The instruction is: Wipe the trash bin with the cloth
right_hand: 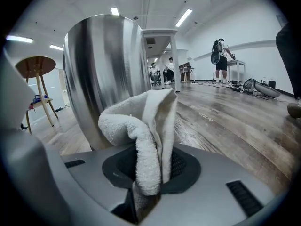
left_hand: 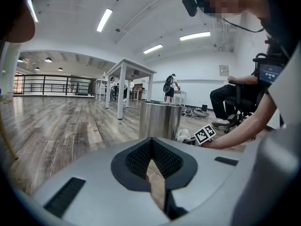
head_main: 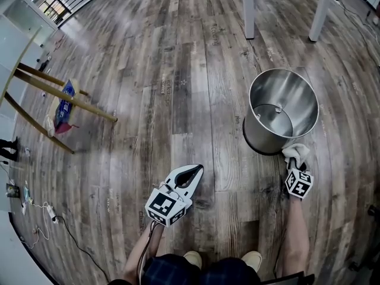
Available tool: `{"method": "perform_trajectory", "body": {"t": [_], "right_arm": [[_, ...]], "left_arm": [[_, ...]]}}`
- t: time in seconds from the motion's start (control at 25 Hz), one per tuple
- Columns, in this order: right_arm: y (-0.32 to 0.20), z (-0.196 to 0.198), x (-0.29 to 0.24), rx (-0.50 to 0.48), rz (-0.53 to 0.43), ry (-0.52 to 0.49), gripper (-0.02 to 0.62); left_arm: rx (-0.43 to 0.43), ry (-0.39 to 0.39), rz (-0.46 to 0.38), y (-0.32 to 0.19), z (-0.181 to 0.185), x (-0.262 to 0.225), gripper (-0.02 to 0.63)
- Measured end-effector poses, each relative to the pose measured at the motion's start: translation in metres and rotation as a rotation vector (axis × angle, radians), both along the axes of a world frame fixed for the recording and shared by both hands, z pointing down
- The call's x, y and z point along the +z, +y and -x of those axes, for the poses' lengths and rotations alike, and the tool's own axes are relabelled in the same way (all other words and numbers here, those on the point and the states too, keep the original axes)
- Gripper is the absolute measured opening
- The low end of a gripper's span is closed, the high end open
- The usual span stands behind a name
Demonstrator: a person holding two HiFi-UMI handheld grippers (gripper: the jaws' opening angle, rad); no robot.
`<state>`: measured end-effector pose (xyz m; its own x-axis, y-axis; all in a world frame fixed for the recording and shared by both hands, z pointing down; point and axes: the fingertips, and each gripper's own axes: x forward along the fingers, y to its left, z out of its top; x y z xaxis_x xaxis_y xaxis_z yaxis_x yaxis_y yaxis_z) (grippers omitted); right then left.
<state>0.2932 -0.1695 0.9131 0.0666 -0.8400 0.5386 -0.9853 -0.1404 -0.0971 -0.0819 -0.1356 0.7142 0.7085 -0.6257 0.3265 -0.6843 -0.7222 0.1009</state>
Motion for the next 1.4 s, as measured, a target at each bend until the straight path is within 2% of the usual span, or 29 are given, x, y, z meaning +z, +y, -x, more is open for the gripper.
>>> {"method": "perform_trajectory", "body": {"t": [0.28, 0.52, 0.8, 0.96, 1.12, 1.4], "right_arm": [[0.025, 0.005, -0.026, -0.074, -0.049, 0.022, 0.083], [0.056, 0.022, -0.081, -0.157, -0.153, 0.041, 0.083], [0.074, 0.097, -0.147, -0.324, -0.249, 0.035, 0.084], [0.078, 0.140, -0.160, -0.398, -0.268, 0.002, 0.084], [0.081, 0.157, -0.165, -0.414, -0.272, -0.032, 0.084], [0.087, 0.149, -0.176, -0.407, -0.270, -0.036, 0.084]], "left_arm": [[0.000, -0.001, 0.002, 0.001, -0.002, -0.002, 0.000], [-0.009, 0.011, 0.003, 0.000, -0.001, -0.003, 0.000], [0.012, 0.033, 0.002, 0.003, -0.012, -0.007, 0.000], [0.026, 0.040, -0.002, 0.007, -0.020, -0.008, 0.000], [0.024, 0.055, -0.006, 0.008, -0.021, -0.013, 0.000], [0.049, 0.071, -0.008, 0.011, -0.033, -0.016, 0.000]]}}
